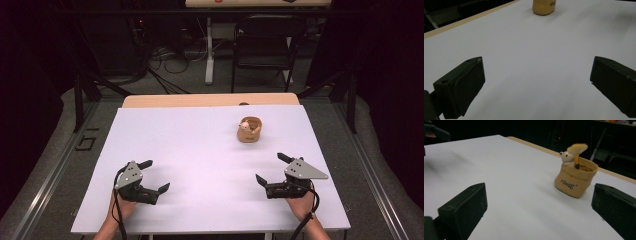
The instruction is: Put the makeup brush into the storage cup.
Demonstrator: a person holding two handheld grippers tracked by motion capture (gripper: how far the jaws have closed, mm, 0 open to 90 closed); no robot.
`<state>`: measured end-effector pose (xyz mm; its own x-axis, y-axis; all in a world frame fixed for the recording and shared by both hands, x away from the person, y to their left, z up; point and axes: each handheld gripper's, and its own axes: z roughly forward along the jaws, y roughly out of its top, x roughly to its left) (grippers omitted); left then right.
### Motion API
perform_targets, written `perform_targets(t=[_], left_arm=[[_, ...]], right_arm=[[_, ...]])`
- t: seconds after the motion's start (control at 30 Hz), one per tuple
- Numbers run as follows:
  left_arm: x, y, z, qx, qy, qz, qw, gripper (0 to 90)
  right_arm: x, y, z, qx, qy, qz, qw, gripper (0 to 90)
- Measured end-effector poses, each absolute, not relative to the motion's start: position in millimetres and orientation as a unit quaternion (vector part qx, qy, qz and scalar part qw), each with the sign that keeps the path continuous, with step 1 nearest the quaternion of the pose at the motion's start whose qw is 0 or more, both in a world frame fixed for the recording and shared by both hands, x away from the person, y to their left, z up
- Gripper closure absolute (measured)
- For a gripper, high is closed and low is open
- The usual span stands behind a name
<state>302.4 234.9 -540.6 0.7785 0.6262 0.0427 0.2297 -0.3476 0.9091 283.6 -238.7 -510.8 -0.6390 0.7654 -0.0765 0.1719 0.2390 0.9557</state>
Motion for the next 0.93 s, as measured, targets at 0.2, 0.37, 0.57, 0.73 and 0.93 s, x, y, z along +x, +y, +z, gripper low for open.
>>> perform_targets(t=[0.2,0.37,0.57,0.73,0.93], left_arm=[[302,236,-541,0.796,0.269,0.196,0.506,0.0],[301,235,-543,0.799,0.266,0.192,0.505,0.0],[302,233,-544,0.802,0.261,0.191,0.503,0.0],[302,233,-544,0.801,0.262,0.191,0.503,0.0],[303,232,-545,0.801,0.264,0.189,0.503,0.0]], right_arm=[[277,-238,-522,0.315,0.743,0.522,0.278,0.0],[272,-241,-527,0.320,0.744,0.521,0.270,0.0],[273,-241,-531,0.324,0.743,0.521,0.267,0.0],[272,-243,-528,0.322,0.740,0.524,0.272,0.0],[271,-247,-525,0.328,0.733,0.526,0.280,0.1]])
